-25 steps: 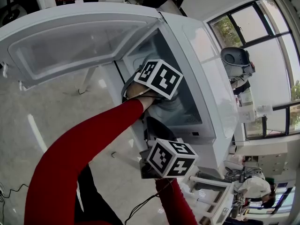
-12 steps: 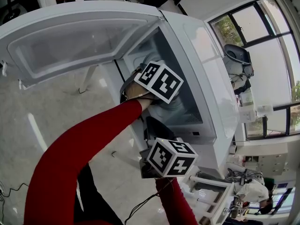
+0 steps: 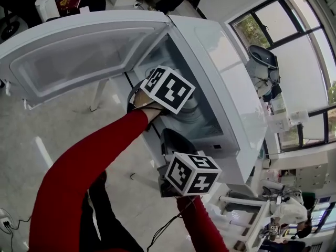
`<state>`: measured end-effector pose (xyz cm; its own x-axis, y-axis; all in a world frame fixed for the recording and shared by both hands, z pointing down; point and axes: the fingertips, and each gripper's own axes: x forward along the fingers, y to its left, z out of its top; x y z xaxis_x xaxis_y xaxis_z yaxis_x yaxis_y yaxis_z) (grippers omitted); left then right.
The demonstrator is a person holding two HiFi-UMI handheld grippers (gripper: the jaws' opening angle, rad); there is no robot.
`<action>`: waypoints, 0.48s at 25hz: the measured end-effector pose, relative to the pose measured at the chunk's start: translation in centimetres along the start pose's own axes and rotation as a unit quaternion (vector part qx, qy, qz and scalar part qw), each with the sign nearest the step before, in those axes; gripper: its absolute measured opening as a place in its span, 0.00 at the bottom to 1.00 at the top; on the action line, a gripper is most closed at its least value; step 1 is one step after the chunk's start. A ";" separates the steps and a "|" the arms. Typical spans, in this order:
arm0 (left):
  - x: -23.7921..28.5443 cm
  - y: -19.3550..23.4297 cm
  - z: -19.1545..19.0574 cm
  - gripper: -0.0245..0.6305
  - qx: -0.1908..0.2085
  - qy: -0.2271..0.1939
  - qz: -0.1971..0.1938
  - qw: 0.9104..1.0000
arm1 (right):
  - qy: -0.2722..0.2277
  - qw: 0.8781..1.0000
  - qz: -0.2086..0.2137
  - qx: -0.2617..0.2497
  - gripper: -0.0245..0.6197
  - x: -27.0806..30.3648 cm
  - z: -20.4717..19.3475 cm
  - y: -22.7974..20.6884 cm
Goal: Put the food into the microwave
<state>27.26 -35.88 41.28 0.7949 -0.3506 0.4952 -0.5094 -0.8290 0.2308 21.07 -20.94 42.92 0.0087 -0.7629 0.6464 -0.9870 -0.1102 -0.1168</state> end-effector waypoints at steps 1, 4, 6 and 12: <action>-0.3 0.1 0.3 0.12 0.003 -0.004 0.000 1.000 | -0.006 1.000 0.000 0.001 0.06 0.0 0.3 0.1; -1.1 0.2 0.6 0.08 0.002 -0.013 -0.008 1.000 | -0.023 1.000 0.000 0.006 0.06 -0.1 1.1 0.1; -1.7 0.2 0.3 0.06 -0.001 -0.010 -0.011 1.000 | -0.034 0.999 0.001 0.010 0.06 -0.3 1.6 0.1; -4.1 0.2 -0.2 0.05 -0.022 -0.029 -0.035 0.999 | -0.053 0.998 0.007 0.019 0.06 -0.7 2.6 1.0</action>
<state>23.81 -34.52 39.46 0.8462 -0.3188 0.4269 -0.4649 -0.8332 0.2993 20.51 -22.18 40.34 0.0135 -0.8278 0.5608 -0.9803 -0.1215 -0.1558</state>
